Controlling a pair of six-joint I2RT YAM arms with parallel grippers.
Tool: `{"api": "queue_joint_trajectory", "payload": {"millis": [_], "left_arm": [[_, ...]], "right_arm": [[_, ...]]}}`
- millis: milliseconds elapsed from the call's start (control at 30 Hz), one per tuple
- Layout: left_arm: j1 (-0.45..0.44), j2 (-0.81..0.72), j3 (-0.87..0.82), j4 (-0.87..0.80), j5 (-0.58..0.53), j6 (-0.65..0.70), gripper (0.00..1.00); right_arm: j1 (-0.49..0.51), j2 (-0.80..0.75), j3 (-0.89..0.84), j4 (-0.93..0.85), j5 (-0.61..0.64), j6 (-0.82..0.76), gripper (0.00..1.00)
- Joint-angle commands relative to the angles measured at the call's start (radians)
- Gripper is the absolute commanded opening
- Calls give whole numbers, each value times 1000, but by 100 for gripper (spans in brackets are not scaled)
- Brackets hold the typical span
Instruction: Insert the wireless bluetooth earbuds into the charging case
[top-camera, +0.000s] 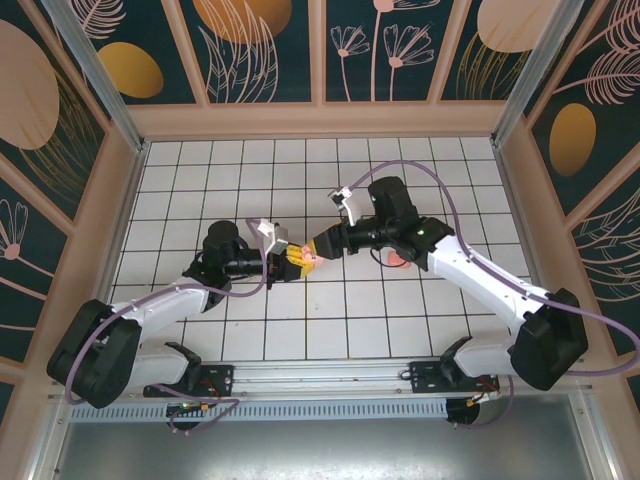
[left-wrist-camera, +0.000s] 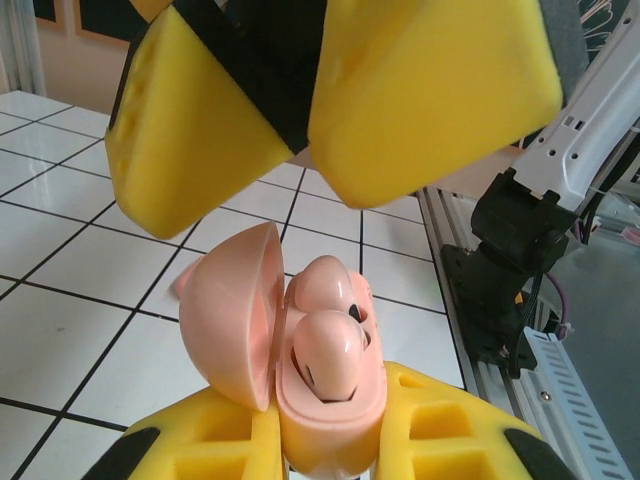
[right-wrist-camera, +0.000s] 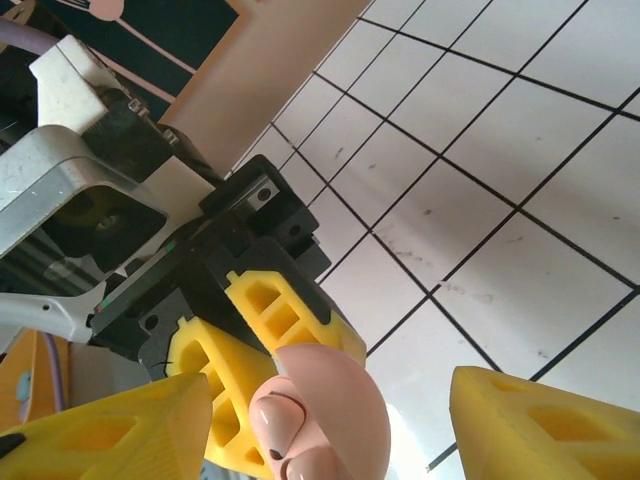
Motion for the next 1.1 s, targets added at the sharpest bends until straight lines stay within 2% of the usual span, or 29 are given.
{"api": "queue_joint_trajectory", "payload": {"millis": [0, 233, 533, 633, 667, 767, 967, 1067], "left_arm": [[-5, -26, 19, 9, 27, 21, 11], [-5, -22, 17, -3, -18, 13, 11], [-6, -4, 25, -17, -51, -8, 10], [-6, 9, 34, -20, -75, -40, 10], [-5, 18, 42, -27, -85, -58, 10], [-21, 55, 57, -7, -131, -143, 10], [-147, 187, 135, -9, -279, -336, 10], [-219, 270, 191, -11, -344, -440, 9]], "right_arm": [[-7, 29, 2, 38, -94, 25, 64], [-7, 2, -23, 80, -171, 57, 55], [-36, -158, -120, 161, -180, 126, 45], [-66, -198, -145, 114, -64, 151, 44], [-85, -205, -146, 74, 3, 164, 44], [-161, -219, -177, 17, 100, 221, 44], [-294, -290, -290, -8, 263, 355, 44], [-345, -342, -336, -19, 289, 379, 44]]}}
